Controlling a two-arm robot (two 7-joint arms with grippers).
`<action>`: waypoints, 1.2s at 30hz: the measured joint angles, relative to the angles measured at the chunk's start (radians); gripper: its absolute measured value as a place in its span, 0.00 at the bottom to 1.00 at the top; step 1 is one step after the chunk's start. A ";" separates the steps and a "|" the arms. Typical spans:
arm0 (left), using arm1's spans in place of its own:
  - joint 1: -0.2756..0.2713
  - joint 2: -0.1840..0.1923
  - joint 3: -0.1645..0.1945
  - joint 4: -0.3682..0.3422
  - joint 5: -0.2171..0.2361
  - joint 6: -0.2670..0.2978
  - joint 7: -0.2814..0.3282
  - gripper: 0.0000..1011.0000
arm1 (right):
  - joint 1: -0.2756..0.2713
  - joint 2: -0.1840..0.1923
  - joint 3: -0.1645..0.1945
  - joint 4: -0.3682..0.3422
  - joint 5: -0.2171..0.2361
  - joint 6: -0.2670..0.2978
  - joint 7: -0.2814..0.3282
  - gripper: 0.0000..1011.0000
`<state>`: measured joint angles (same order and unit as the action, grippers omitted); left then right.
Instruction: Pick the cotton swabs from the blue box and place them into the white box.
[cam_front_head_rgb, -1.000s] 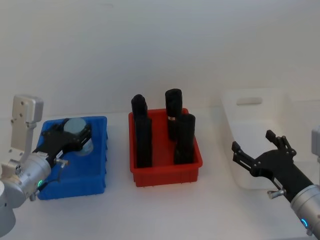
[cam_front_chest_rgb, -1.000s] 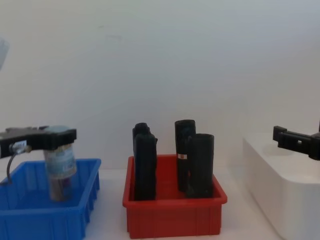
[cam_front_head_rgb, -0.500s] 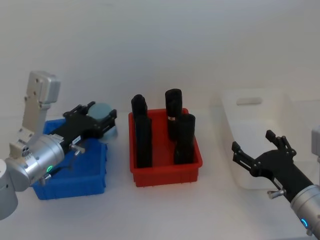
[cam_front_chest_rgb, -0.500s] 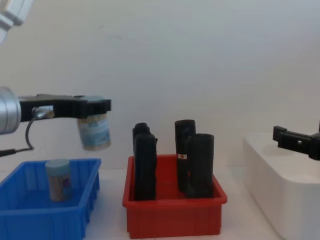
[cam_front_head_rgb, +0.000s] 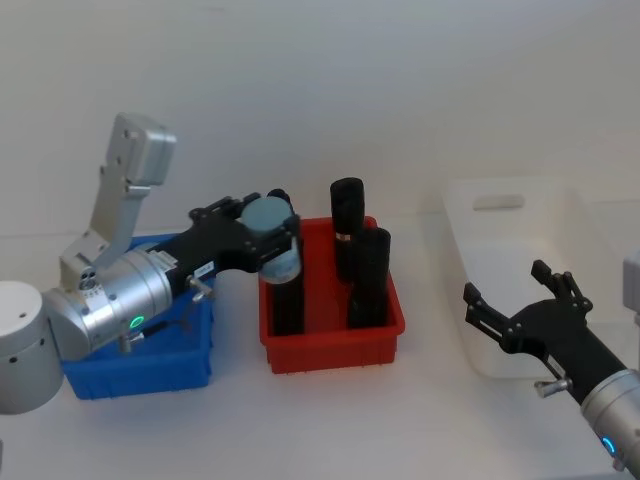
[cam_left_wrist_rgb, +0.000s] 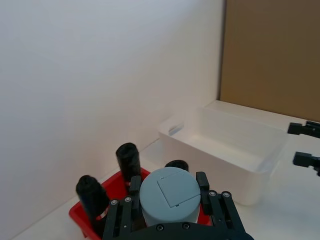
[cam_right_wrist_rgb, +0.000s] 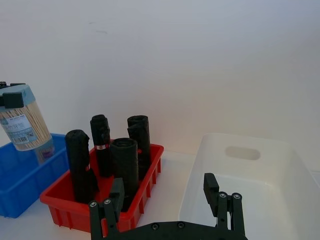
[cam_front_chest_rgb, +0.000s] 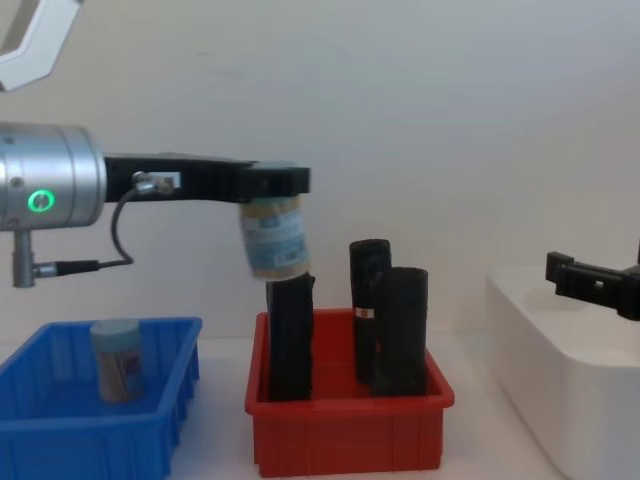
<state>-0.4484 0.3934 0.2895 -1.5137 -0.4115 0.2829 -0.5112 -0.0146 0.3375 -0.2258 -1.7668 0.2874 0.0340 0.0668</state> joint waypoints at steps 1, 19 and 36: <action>-0.006 -0.005 0.005 -0.001 0.002 0.006 -0.016 0.66 | 0.000 0.000 0.000 0.000 0.000 0.000 0.000 0.99; -0.058 -0.050 0.049 0.002 0.030 0.045 -0.139 0.66 | 0.000 0.000 0.000 0.000 0.000 0.000 0.000 0.99; -0.072 -0.062 0.061 0.004 0.038 0.055 -0.171 0.66 | 0.012 -0.011 -0.012 0.003 -0.021 0.012 0.045 0.99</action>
<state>-0.5206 0.3312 0.3508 -1.5093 -0.3736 0.3383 -0.6825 -0.0023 0.3263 -0.2376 -1.7641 0.2662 0.0456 0.1119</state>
